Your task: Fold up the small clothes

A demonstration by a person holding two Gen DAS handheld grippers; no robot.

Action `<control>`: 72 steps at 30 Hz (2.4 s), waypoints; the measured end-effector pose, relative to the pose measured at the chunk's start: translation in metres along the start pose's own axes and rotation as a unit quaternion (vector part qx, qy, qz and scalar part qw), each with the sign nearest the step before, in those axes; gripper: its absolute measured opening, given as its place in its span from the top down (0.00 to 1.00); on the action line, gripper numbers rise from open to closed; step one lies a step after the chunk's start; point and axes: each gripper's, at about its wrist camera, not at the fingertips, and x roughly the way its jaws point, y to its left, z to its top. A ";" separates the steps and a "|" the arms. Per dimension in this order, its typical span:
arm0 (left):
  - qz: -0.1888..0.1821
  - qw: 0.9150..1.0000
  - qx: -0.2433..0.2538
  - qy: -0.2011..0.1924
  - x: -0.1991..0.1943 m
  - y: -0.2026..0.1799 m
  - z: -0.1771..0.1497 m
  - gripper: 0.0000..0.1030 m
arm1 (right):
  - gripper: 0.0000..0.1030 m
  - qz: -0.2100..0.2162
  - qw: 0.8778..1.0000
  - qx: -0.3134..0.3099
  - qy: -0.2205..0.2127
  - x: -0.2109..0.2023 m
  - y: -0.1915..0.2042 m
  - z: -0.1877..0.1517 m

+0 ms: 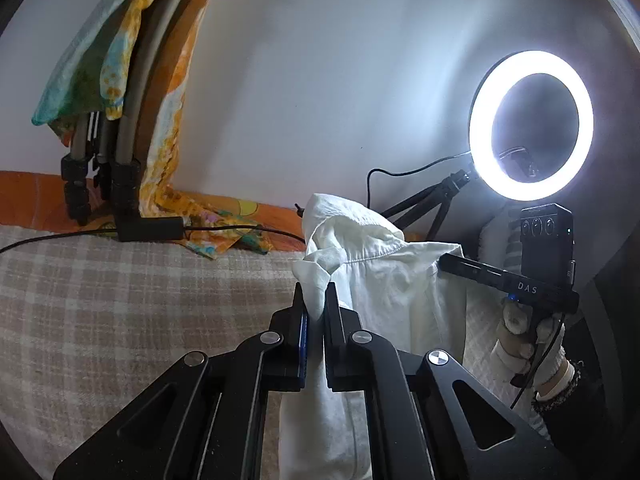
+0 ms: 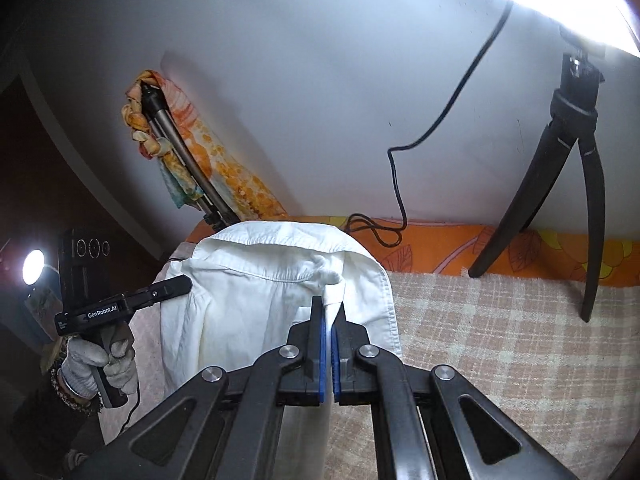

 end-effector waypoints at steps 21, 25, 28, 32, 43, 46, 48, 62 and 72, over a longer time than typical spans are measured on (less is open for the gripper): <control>0.003 0.994 0.103 -0.022 -0.107 -0.079 -0.074 0.96 | 1.00 -0.019 0.996 -0.082 -0.020 -0.123 0.084 -0.078; 0.012 0.993 0.116 -0.017 -0.124 -0.086 -0.100 0.96 | 1.00 -0.025 0.996 -0.088 -0.020 -0.139 0.095 -0.108; 0.018 0.992 0.126 -0.008 -0.131 -0.090 -0.124 0.96 | 1.00 -0.032 0.995 -0.097 -0.015 -0.147 0.103 -0.132; 0.020 0.993 0.115 0.016 -0.131 -0.088 -0.156 0.96 | 1.00 -0.037 0.995 -0.089 -0.009 -0.149 0.105 -0.162; 0.057 0.984 0.153 0.074 -0.125 -0.089 -0.214 0.96 | 1.00 -0.064 0.994 -0.088 0.026 -0.133 0.097 -0.250; 0.069 0.982 0.151 0.092 -0.129 -0.086 -0.226 0.92 | 0.99 -0.078 0.991 -0.098 0.043 -0.130 0.096 -0.262; 0.077 0.979 0.158 0.102 -0.132 -0.086 -0.235 0.88 | 0.95 -0.085 0.990 -0.101 0.045 -0.132 0.095 -0.269; 0.073 0.981 0.167 0.067 -0.150 -0.101 -0.207 0.85 | 0.77 -0.129 0.982 -0.135 0.023 -0.171 0.109 -0.272; 0.088 0.976 0.145 0.137 -0.091 -0.076 -0.227 0.85 | 0.75 -0.083 0.992 -0.058 0.082 -0.091 0.076 -0.264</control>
